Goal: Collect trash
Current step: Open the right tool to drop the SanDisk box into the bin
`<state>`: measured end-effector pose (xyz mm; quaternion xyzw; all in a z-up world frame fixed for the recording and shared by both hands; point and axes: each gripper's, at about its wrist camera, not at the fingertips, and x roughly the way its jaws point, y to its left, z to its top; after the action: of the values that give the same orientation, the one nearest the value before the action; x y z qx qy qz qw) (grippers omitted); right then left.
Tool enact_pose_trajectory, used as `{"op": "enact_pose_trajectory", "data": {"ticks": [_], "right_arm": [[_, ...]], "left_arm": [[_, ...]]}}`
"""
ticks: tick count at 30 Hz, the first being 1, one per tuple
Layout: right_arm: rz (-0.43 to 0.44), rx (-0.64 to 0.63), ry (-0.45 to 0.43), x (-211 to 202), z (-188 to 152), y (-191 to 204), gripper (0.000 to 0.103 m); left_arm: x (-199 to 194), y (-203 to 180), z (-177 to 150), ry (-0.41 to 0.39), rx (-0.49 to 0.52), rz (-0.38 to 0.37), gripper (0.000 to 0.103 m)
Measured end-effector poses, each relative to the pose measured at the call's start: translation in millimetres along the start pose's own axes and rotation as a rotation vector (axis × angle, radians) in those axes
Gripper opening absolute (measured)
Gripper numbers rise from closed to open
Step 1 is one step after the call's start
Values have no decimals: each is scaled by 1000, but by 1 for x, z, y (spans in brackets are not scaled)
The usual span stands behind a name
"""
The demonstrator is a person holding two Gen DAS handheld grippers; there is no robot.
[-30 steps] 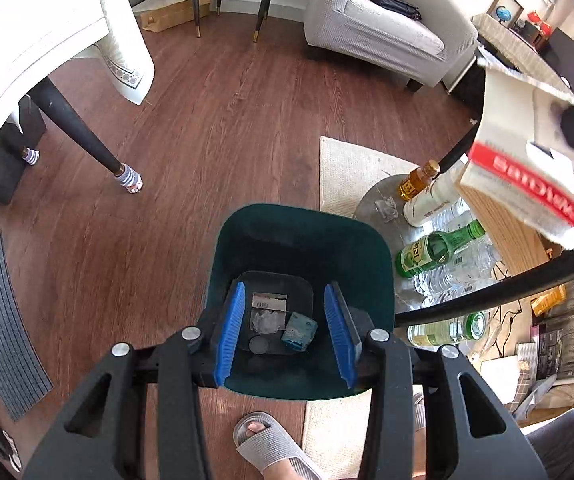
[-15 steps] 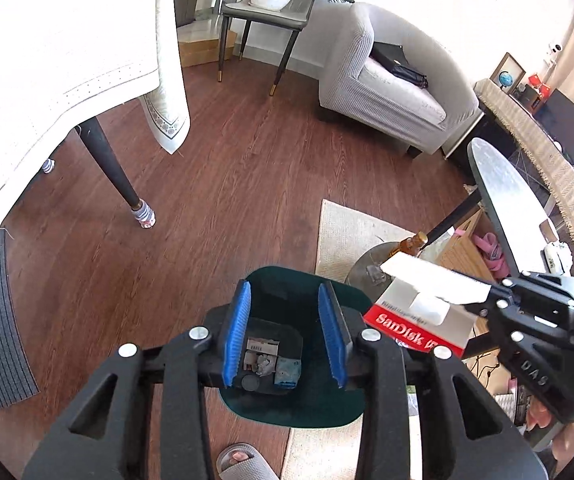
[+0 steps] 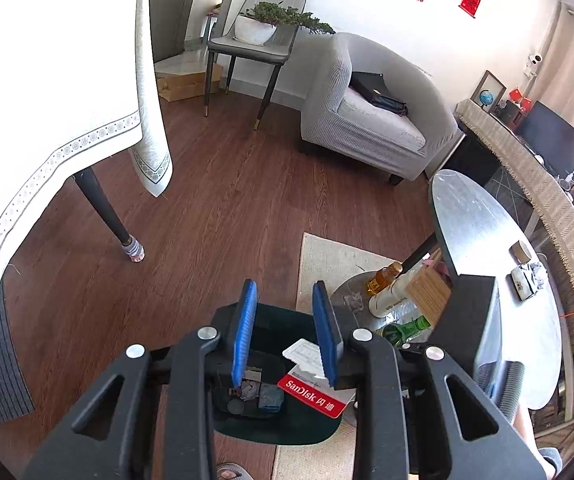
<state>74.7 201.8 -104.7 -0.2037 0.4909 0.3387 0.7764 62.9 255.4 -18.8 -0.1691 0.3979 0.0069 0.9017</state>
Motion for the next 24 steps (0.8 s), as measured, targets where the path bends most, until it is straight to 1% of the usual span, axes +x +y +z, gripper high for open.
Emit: {"op": "enact_pose_trajectory", "data": {"ticks": [3,4,5,6,7,11,17,19,24], "right_arm": [[2,-8,61,15,-6,2,3],[2,-10,77,18,-7,3,15],[-13,-12,83,20,-8,3,38],[-30,-15,85,21,-9,3,46],[-39,-17,78,20,-11,3,51],[-30,-12,61,14,-11,1,51],[14,-7,19,-3,-10,-2,51],[27,-8,-9,-14,-9,-3,51],[61,-12,-119,-55,-7,-6,51]], "left_arm": [[-7,-3,6,-24,-15,-15,30],[-10,-4,7,-31,-21,-19,30],[-11,-5,9,-40,-25,-22,30],[-14,-7,10,-46,-30,-24,30],[-15,-7,11,-51,-35,-27,30],[-20,-13,14,-65,-35,-35,30],[-28,-21,20,-97,-34,-53,30],[-31,-25,23,-108,-30,-54,30],[-41,-37,29,-147,-24,-54,30]]}}
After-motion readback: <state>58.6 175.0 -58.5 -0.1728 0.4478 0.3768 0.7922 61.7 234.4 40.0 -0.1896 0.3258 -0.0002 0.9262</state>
